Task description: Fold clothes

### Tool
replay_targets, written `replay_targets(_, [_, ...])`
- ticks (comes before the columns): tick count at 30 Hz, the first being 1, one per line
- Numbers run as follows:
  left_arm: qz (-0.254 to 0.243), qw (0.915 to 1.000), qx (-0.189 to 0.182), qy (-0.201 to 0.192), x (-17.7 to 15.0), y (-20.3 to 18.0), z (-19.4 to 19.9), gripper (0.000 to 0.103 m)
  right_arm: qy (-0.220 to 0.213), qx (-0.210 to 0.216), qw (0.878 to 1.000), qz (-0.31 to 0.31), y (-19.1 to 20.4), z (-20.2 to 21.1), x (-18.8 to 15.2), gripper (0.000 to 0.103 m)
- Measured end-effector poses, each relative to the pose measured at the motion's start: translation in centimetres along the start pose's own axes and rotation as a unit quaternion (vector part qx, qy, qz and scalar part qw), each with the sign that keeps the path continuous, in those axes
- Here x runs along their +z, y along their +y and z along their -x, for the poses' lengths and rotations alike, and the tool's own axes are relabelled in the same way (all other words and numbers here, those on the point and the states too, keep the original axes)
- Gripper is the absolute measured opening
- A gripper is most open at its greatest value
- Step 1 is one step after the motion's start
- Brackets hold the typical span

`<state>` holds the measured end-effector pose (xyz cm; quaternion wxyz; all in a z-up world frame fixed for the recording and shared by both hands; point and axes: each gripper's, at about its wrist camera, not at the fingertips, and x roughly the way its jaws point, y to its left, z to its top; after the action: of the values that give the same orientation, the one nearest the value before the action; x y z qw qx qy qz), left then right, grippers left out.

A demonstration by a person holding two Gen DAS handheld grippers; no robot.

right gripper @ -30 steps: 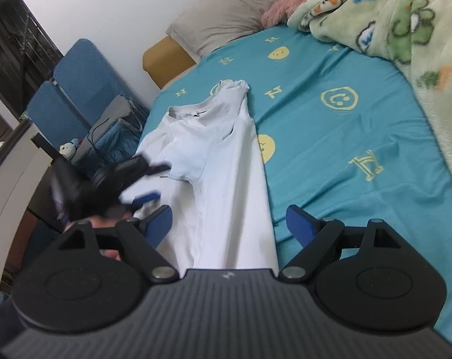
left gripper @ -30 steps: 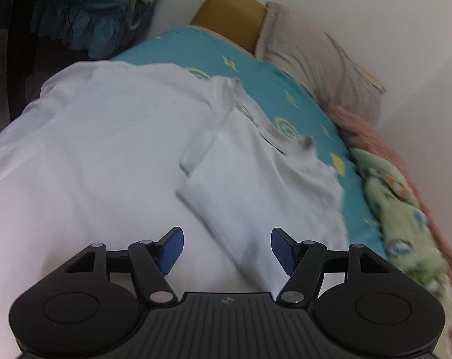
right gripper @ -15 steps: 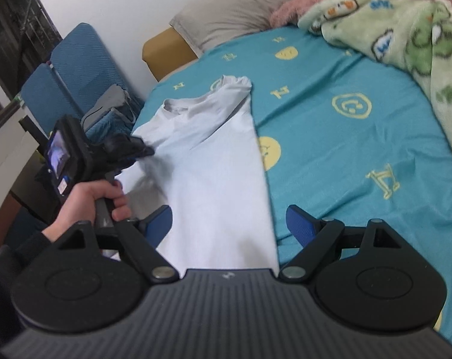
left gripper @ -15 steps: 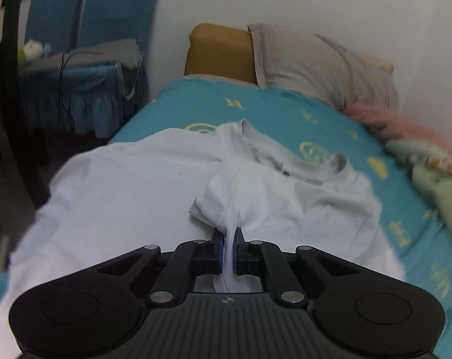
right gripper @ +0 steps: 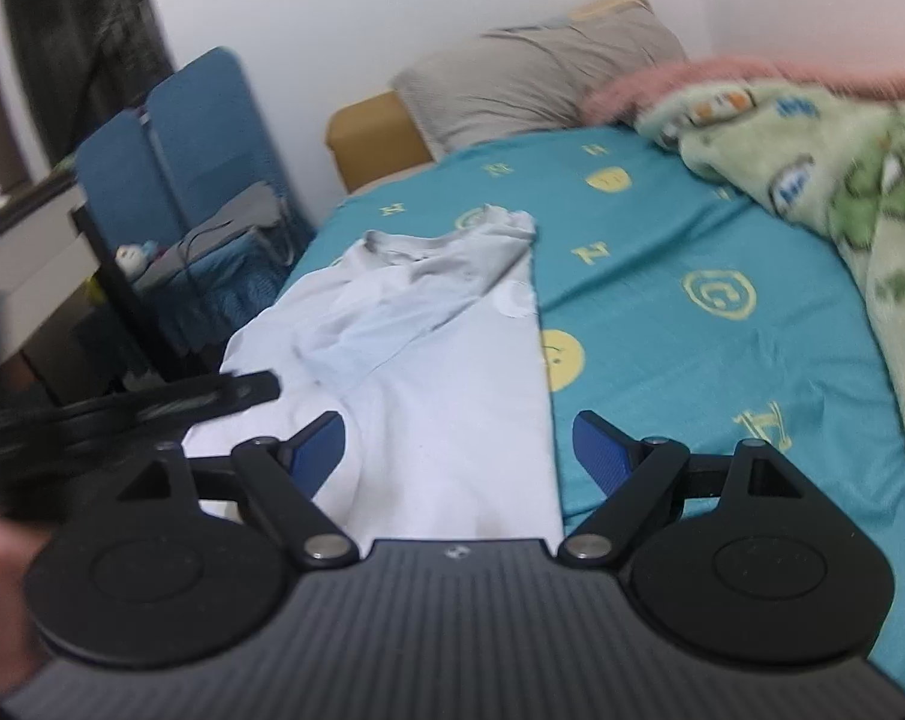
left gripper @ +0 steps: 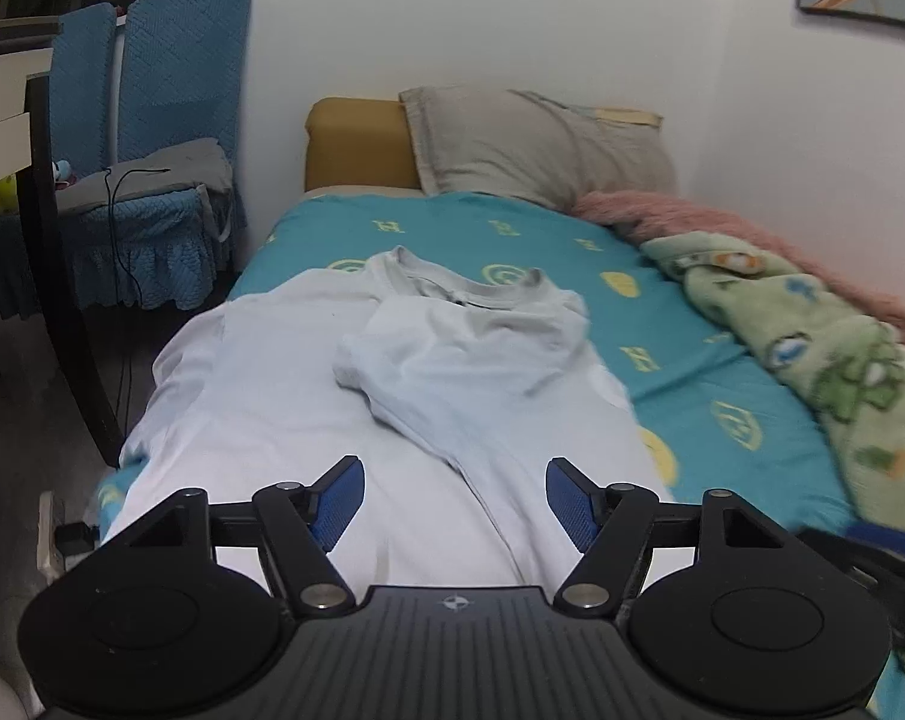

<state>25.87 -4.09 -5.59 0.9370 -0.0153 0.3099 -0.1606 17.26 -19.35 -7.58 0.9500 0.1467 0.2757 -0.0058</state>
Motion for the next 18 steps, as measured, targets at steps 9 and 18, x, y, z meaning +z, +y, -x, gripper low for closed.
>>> replay_targets(9, [-0.002, 0.9993, 0.003, -0.037, -5.3, -0.1, 9.9, 0.076, -0.027, 0.003, 0.999, 0.027, 1.3, 3.5, -0.9, 0.084])
replay_targets(18, [-0.029, 0.9981, -0.018, -0.052, -5.7, -0.5, 11.8, 0.083, -0.049, -0.018, 0.999, 0.010, 1.0, 5.6, -0.9, 0.084])
